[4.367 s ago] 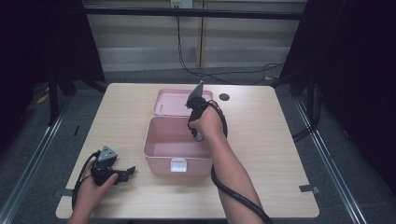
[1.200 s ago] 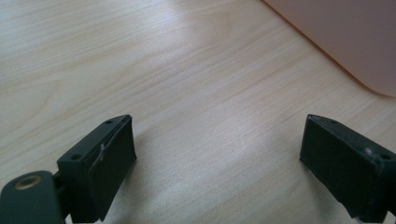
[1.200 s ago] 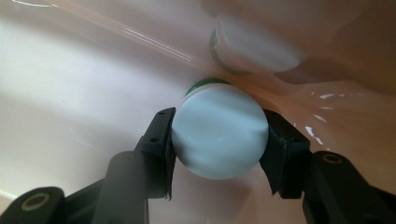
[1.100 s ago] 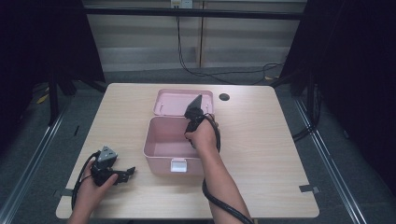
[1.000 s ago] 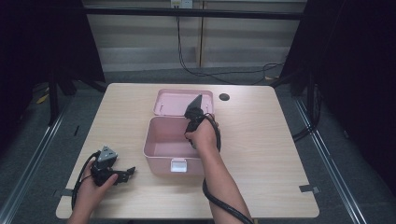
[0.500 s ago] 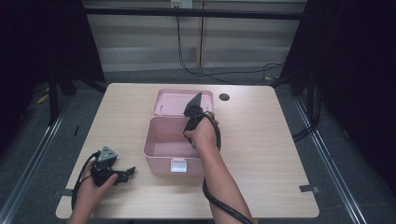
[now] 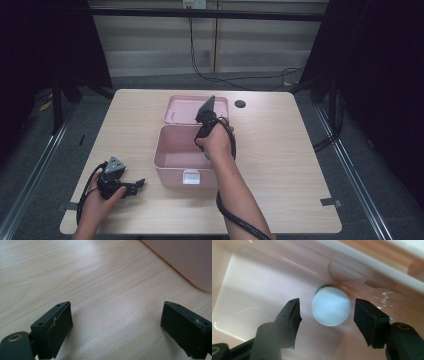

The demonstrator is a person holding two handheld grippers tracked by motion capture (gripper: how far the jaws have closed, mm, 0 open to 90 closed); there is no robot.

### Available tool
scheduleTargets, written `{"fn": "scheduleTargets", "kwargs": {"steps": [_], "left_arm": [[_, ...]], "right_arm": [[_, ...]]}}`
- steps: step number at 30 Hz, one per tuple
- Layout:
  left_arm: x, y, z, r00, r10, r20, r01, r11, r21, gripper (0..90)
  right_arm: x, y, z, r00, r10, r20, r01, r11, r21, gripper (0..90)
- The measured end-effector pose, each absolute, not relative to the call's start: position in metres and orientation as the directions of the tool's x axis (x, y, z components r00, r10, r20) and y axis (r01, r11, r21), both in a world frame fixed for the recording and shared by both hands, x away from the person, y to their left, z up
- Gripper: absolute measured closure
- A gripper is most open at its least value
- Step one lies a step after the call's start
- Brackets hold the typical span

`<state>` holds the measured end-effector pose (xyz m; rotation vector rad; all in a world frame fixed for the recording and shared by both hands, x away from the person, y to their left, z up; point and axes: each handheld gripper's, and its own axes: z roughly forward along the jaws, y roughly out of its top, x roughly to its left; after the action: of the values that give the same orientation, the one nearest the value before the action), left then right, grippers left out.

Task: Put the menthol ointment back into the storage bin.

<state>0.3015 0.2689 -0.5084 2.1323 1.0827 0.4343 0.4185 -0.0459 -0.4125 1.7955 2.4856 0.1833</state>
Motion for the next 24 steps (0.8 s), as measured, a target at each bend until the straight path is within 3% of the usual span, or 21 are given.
{"fn": "scheduleTargets", "kwargs": {"steps": [17, 24], "left_arm": [[0.302, 0.269, -0.508, 0.596, 0.803, -0.016, 0.570, -0.408, 0.713, 9.8], [0.302, 0.269, -0.509, 0.597, 0.802, -0.017, 0.569, -0.409, 0.714, 9.8]], "right_arm": [[0.418, -0.050, -0.396, -0.337, 0.941, -0.020, 0.930, 0.336, 0.149, 22.7], [0.415, -0.050, -0.388, -0.361, 0.933, -0.001, 0.920, 0.356, 0.161, 21.7]]}}
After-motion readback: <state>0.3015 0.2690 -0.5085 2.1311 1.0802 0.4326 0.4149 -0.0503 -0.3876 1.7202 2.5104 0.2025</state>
